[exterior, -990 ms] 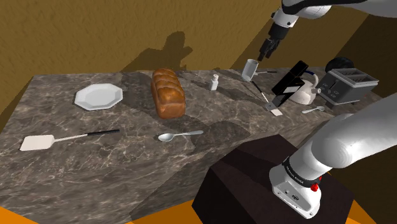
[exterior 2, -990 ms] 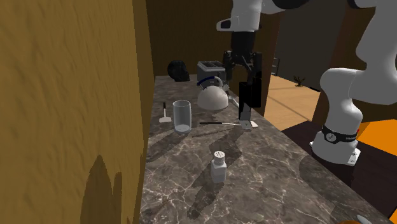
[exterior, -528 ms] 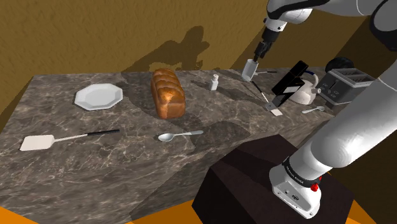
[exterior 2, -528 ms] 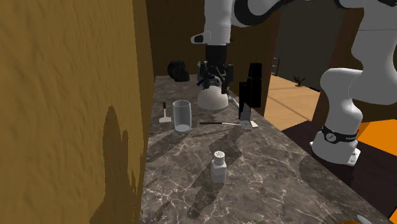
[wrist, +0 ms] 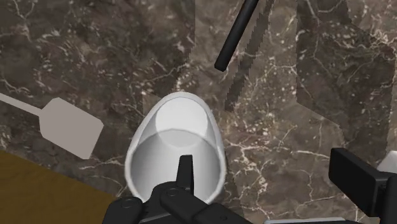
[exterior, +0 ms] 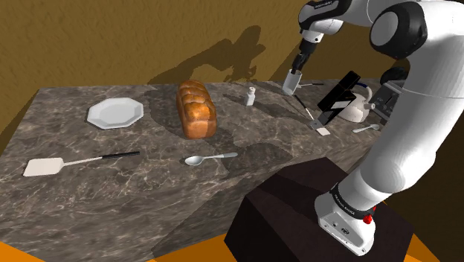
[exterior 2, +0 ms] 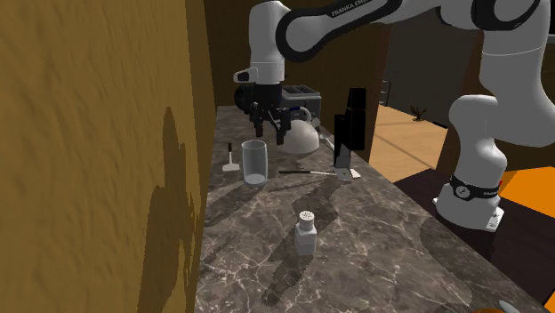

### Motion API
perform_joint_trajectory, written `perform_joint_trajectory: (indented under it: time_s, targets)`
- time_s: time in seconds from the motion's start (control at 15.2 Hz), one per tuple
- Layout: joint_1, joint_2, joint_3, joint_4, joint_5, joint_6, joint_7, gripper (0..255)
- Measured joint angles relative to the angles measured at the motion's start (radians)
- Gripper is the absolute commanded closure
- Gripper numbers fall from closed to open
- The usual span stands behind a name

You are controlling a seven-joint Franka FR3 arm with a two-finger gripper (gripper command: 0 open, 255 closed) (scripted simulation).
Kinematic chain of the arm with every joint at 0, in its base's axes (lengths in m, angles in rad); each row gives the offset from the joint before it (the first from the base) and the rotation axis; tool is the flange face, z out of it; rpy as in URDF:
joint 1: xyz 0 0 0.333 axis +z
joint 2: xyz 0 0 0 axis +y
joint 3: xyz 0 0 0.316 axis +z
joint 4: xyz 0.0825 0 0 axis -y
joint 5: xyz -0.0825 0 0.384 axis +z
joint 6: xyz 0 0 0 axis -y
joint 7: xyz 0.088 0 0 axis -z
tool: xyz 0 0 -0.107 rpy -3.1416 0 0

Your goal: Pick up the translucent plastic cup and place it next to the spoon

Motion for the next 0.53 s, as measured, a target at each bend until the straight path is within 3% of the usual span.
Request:
perform_joint_trajectory:
  time_s: [0.13,0.53]
  targets:
    - [-0.027,0.072,0.007,0.073,0.025,-0.01,-0.029,0]
    - [-0.04,0.121,0.016,0.064,0.046,0.042,-0.049,0]
